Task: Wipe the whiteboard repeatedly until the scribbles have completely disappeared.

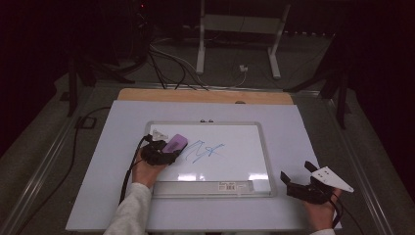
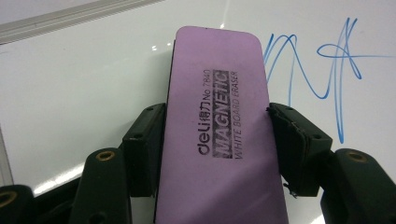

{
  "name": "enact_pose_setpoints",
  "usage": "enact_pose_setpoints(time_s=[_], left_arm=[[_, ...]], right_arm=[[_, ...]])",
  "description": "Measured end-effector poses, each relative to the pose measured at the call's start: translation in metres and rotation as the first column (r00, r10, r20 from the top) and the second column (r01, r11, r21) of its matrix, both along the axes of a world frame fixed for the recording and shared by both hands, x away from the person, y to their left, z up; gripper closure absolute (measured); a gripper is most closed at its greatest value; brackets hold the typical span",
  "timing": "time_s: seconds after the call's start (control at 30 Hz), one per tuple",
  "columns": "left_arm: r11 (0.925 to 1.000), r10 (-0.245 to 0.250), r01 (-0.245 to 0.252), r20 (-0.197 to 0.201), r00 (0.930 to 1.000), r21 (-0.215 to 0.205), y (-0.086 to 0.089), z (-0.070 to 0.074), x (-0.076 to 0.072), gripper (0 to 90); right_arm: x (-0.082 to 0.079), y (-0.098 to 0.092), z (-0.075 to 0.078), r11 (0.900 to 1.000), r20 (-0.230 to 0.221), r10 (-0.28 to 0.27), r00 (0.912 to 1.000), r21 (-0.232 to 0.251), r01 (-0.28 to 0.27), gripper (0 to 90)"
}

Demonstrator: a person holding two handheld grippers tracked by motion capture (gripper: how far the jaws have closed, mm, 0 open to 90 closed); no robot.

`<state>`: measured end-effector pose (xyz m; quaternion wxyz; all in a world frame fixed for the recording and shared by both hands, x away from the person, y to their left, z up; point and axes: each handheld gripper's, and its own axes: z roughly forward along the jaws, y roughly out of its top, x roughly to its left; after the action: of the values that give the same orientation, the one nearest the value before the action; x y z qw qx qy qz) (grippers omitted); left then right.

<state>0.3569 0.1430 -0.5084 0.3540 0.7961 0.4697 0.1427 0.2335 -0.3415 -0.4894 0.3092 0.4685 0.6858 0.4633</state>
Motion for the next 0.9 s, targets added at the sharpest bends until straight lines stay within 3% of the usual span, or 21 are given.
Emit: enact_pose_setpoints(time_s=[0.23, 0.5, 0.63, 0.7, 0.9], left_arm=[[0.9996, -0.001, 0.001, -0.001, 1.0, 0.027, 0.002, 0.002, -0.002, 41.3], [0.9951, -0.098, 0.098, -0.011, 0.9951, -0.002, -0.022, 0.001, -0.012, 41.4], [0.9909, -0.128, 0.129, -0.018, 0.9916, 0.038, -0.028, 0.004, -0.014, 41.4], [0.9924, -0.113, 0.114, -0.015, 0.9935, 0.048, -0.025, 0.004, -0.013, 41.5], [0.9982, 0.003, -0.002, -0.018, 0.9998, 0.059, -0.002, 0.004, -0.003, 41.5]], right_arm=[[0.0, 0.0, 0.0, 1.0, -0.005, 0.0, 1.0, 0.001, 0.0, 1.3], [0.0, 0.002, -0.001, 1.0, -0.009, 0.001, 1.0, -0.003, -0.001, 1.3], [0.001, 0.001, -0.001, 1.0, -0.012, -0.006, 0.9999, -0.003, 0.006, 1.3], [0.0, 0.0, -0.001, 1.0, -0.01, -0.007, 0.9999, -0.001, 0.007, 1.3], [0.0, -0.001, 0.0, 1.0, -0.01, -0.01, 0.9999, 0.001, 0.01, 1.3]])
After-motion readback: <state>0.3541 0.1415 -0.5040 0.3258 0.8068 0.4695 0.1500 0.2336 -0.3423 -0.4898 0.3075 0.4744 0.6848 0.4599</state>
